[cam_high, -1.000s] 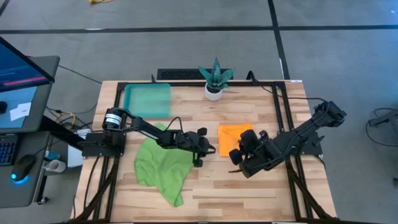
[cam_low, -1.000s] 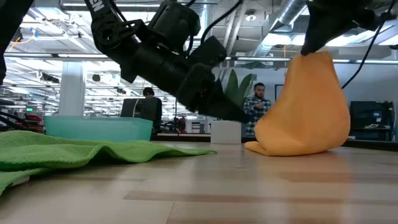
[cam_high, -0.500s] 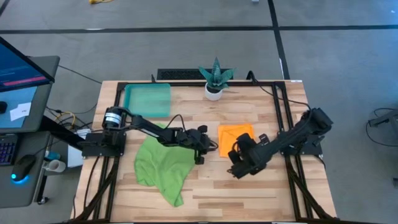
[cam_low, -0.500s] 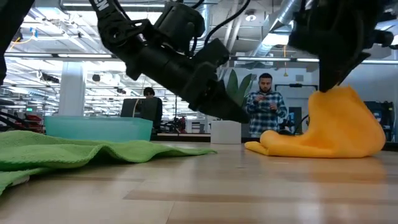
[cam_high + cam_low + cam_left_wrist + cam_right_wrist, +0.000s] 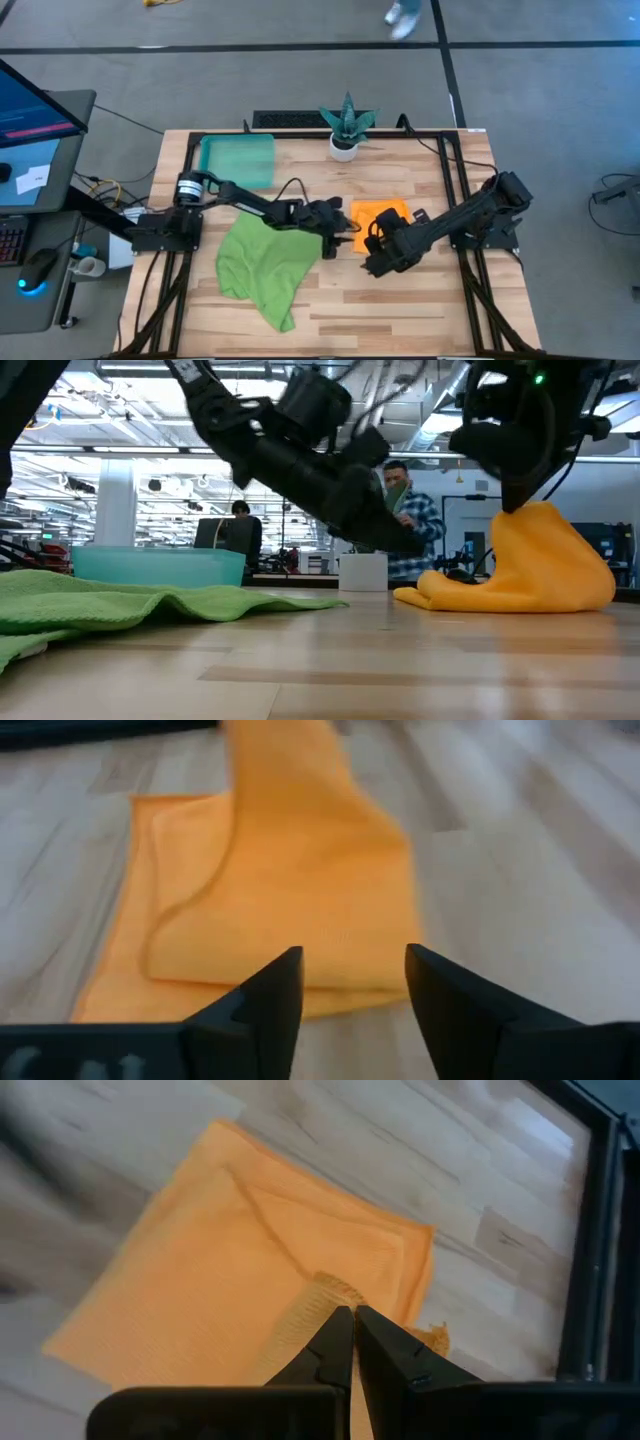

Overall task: Roll microfiber towels into tight, uniform cylinder then place into a basket
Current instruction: Fold the yellow microfiber cloth

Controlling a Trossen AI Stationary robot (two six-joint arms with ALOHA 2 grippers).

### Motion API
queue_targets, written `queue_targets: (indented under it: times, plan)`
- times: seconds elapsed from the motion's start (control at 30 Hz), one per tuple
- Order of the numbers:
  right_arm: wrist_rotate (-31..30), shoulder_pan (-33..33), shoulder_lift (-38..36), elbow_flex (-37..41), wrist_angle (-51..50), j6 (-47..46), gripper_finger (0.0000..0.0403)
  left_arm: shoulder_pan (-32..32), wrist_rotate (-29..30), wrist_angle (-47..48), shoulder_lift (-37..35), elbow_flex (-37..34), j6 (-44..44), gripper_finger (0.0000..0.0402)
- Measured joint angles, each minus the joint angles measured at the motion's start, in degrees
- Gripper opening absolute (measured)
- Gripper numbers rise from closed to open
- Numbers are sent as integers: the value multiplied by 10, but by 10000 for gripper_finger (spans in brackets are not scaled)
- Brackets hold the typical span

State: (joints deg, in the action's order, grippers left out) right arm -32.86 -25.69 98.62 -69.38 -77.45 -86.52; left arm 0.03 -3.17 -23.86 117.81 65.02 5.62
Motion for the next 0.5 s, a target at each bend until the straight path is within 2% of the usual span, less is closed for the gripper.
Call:
queue_targets:
  times: [0.2,0.5]
  plan:
    - [0,-34,-5,1,0,0,38,28,-35,69,40,51,-21,192]
    - [-2,-57,-5,1,23,-5,38,25,-53,61,53,73,-67,192]
